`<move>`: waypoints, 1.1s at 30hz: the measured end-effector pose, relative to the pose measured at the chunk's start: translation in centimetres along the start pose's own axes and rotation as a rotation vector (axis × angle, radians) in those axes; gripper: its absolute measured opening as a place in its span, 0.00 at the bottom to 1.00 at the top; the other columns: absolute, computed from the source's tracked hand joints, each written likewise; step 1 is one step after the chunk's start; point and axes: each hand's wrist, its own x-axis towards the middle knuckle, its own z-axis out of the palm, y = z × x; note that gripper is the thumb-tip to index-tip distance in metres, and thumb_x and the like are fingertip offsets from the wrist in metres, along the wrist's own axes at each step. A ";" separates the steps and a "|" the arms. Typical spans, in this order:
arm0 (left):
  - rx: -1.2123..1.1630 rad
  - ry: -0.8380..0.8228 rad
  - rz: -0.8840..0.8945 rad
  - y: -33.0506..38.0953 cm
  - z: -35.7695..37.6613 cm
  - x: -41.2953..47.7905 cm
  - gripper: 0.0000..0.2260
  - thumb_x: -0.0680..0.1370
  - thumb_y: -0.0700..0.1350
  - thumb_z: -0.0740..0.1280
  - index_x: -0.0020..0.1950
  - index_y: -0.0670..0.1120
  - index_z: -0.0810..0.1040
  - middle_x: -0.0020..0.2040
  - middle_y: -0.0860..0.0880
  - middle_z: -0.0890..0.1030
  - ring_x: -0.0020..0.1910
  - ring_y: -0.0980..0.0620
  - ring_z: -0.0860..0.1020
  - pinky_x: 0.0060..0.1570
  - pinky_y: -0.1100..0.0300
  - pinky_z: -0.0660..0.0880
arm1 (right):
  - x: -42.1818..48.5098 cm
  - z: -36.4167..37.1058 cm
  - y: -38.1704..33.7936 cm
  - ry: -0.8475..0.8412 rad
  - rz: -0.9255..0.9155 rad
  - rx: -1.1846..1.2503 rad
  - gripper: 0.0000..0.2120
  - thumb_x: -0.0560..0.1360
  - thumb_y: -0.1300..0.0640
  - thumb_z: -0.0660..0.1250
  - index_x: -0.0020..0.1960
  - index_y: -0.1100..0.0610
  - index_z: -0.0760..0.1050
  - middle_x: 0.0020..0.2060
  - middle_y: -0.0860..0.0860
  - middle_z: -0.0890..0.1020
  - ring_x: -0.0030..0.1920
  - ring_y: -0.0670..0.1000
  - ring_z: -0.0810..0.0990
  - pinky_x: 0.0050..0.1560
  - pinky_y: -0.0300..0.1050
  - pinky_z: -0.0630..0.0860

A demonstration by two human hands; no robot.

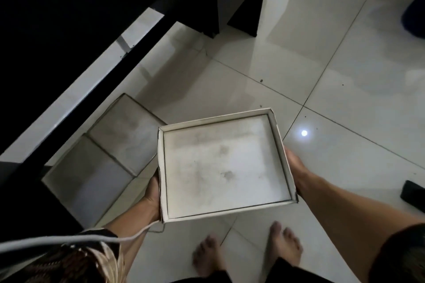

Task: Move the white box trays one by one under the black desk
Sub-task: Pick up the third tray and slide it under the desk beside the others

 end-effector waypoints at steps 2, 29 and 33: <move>0.012 -0.002 0.031 0.4 1.7 2.6 0.25 0.77 0.61 0.57 0.41 0.45 0.86 0.40 0.42 0.87 0.36 0.41 0.85 0.44 0.50 0.78 | 3.1 -0.1 -1.1 -0.004 -0.010 -0.023 0.21 0.77 0.39 0.65 0.46 0.57 0.82 0.31 0.51 0.86 0.29 0.50 0.84 0.27 0.42 0.78; 0.648 0.423 0.545 1.2 8.5 22.4 0.24 0.83 0.55 0.57 0.71 0.40 0.71 0.71 0.40 0.74 0.69 0.40 0.71 0.69 0.50 0.67 | 22.5 0.4 -5.0 0.057 -0.130 -0.116 0.27 0.73 0.35 0.68 0.50 0.60 0.80 0.46 0.55 0.84 0.46 0.57 0.83 0.42 0.47 0.79; 1.112 0.584 0.793 3.4 10.9 22.2 0.27 0.81 0.50 0.61 0.78 0.44 0.58 0.77 0.42 0.63 0.72 0.40 0.66 0.68 0.49 0.65 | 21.7 1.2 -4.0 0.304 -0.238 -0.521 0.28 0.76 0.33 0.61 0.49 0.58 0.81 0.52 0.59 0.82 0.55 0.62 0.79 0.56 0.49 0.75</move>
